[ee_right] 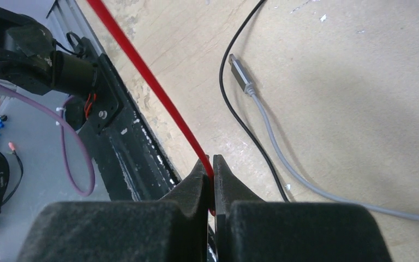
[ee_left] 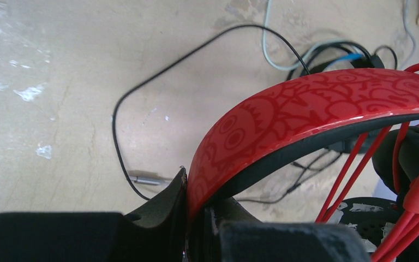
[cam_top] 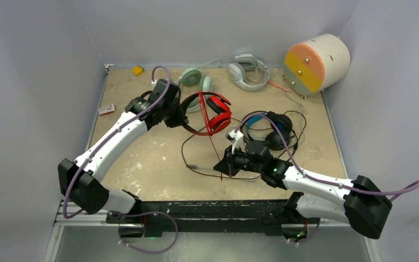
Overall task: Wrap the headphones
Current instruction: Wrap the headphones cable around the headphones.
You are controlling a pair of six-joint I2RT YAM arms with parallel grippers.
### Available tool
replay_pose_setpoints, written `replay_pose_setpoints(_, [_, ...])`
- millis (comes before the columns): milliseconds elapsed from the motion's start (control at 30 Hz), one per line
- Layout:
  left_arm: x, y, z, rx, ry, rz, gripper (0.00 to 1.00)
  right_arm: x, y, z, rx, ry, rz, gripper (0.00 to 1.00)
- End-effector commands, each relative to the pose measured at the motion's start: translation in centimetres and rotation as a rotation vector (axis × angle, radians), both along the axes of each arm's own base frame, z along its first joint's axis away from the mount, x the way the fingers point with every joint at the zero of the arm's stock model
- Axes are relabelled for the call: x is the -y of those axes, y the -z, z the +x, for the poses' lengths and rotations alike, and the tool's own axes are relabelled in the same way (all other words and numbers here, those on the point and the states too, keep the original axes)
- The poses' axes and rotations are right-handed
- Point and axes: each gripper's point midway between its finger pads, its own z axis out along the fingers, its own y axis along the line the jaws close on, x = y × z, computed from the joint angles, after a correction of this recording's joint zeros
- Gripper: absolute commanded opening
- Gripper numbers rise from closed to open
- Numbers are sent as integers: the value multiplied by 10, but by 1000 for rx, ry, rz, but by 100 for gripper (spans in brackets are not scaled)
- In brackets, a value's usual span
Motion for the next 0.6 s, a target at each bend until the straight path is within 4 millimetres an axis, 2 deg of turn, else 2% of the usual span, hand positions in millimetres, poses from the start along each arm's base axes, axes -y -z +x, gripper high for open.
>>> replay_pose_setpoints(0, [33,-53,6,100,137,-210,0,9,-4,9,83,65,33,0])
replay_pose_setpoints(200, [49,-43,-13,43,279,-284,0,14,-10,21,213,83,34,0])
replay_pose_setpoints(333, [56,-42,-27,39,380,-321,0,19,-14,31,319,90,1,0])
replay_pose_setpoints(500, [51,-33,-39,3,427,-284,0,35,-25,42,426,147,-33,2])
replay_pose_setpoints(567, [49,-28,-41,-13,426,-273,0,41,-25,45,433,179,-48,7])
